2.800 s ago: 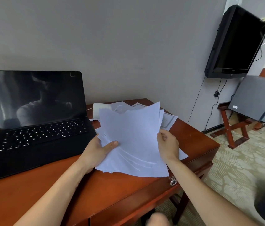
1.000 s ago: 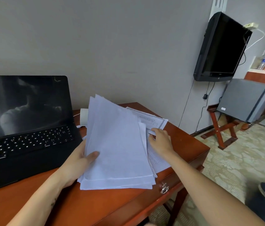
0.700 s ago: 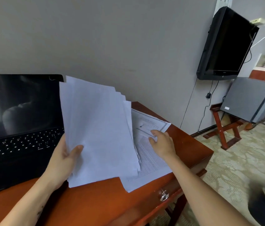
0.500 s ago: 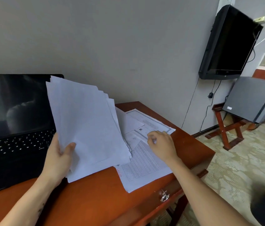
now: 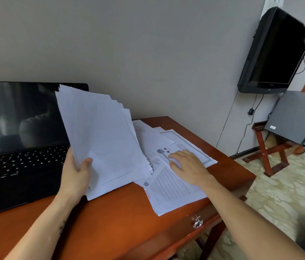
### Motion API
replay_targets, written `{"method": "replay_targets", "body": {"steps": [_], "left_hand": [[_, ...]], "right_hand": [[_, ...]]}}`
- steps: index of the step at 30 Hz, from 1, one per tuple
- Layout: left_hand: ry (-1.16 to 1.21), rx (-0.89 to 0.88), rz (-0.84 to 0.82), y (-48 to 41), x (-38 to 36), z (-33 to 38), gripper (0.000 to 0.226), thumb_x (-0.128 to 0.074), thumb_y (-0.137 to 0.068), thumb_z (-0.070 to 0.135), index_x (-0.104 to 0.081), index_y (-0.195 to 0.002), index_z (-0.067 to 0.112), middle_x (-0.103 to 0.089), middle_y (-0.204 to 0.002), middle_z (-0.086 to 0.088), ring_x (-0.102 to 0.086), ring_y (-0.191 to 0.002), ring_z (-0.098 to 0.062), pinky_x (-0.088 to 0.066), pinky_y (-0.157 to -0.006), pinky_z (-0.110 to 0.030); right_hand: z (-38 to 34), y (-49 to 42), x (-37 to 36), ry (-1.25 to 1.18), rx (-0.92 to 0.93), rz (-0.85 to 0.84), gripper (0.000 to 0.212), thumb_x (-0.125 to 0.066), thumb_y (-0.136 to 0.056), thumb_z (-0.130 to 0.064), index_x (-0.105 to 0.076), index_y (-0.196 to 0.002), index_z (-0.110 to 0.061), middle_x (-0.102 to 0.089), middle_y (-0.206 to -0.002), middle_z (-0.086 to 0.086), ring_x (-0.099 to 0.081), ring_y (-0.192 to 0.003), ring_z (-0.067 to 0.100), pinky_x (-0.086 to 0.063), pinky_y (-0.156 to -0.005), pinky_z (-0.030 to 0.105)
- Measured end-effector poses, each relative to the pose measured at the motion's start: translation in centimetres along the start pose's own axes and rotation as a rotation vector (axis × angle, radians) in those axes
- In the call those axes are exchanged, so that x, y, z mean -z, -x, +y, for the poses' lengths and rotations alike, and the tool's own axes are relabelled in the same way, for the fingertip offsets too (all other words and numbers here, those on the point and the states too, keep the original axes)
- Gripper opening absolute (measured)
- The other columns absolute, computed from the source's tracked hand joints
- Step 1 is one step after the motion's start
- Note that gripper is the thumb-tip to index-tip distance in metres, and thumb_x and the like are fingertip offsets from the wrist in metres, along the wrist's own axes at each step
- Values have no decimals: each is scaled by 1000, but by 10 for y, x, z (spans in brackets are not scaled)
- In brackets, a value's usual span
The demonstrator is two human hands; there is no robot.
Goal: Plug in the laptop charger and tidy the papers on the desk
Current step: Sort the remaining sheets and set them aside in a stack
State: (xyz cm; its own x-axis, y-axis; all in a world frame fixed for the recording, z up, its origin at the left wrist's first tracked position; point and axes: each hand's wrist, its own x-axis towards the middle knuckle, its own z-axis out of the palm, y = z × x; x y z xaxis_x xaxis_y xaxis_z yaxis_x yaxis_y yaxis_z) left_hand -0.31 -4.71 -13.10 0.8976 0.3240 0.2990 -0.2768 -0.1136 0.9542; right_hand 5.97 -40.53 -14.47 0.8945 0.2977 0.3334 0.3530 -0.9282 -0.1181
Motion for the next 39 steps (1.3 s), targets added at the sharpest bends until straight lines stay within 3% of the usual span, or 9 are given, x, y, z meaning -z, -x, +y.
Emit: {"method": "replay_targets", "body": {"steps": [6, 9, 13, 19, 22, 25, 31, 34, 39], "left_hand": [[-18, -12, 32, -1, -2, -4, 56, -51, -107, 7, -39, -156, 30, -57, -139, 13, -54, -129, -11, -47, -99, -24], [-13, -20, 48, 0, -2, -6, 55, -51, -107, 8, -38, -155, 31, -56, -135, 15, -54, -124, -8, -47, -82, -11], [-12, -42, 63, -5, -4, -12, 56, -52, -106, 8, -39, -156, 32, -55, -142, 13, -52, -130, -11, -45, -104, -34], [-37, -48, 71, -8, -5, -17, 55, -52, -106, 9, -40, -152, 37, -58, -134, 18, -55, -125, -8, -50, -107, -52], [-49, -48, 69, -10, -6, -19, 56, -52, -106, 10, -39, -153, 37, -58, -135, 16, -55, -126, -12, -53, -102, -58], [-44, -60, 64, -9, -7, -18, 57, -52, -106, 8, -39, -155, 33, -57, -138, 13, -53, -127, -9, -47, -109, -42], [-37, -44, 67, -8, -7, -15, 57, -51, -106, 7, -38, -156, 32, -56, -139, 16, -52, -129, -6, -45, -110, -37], [-41, -33, 59, -7, -6, -14, 57, -51, -106, 9, -38, -155, 34, -57, -139, 16, -53, -129, -10, -51, -107, -49], [-26, -47, 54, -6, -5, -10, 56, -50, -107, 8, -38, -156, 31, -56, -141, 12, -53, -130, -11, -52, -95, -22]], "right_hand": [[-5, -21, 0, -321, -217, 151, 24, -51, -100, -36, -69, -113, -27, -69, -103, -7, -62, -91, 7, -57, -81, 35], [-8, -54, -9, -347, -407, 228, 34, -46, -100, -43, -66, -120, -23, -70, -110, 0, -55, -112, 19, -51, -92, 41], [-17, -96, -22, -147, -671, 39, 70, -41, -99, -61, -48, -142, -7, -51, -143, 15, -38, -136, 32, -33, -112, 46], [-26, -131, -32, -346, -903, 76, 53, -61, -92, -47, -50, -128, -9, -59, -122, 10, -46, -125, 32, -32, -106, 44], [-24, -136, -34, -451, -932, 119, 21, -57, -92, -29, -59, -109, -16, -65, -103, 3, -53, -111, 31, -33, -105, 46], [-19, -136, -39, -662, -919, 197, 16, -50, -85, -26, -61, -95, -21, -67, -88, 1, -57, -92, 30, -36, -105, 49], [-11, -121, -11, -1124, -836, 497, 13, -48, -95, -10, -58, -101, -7, -57, -84, 2, -48, -66, 15, -38, -56, 27], [-3, -105, 3, -1085, -810, 577, 16, -48, -95, -9, -57, -108, -10, -57, -94, 3, -48, -66, 10, -37, -56, 24], [17, -53, 14, -793, -762, 552, 5, -51, -96, -13, -50, -100, -10, -55, -86, -1, -50, -74, 19, -39, -59, 28]]}}
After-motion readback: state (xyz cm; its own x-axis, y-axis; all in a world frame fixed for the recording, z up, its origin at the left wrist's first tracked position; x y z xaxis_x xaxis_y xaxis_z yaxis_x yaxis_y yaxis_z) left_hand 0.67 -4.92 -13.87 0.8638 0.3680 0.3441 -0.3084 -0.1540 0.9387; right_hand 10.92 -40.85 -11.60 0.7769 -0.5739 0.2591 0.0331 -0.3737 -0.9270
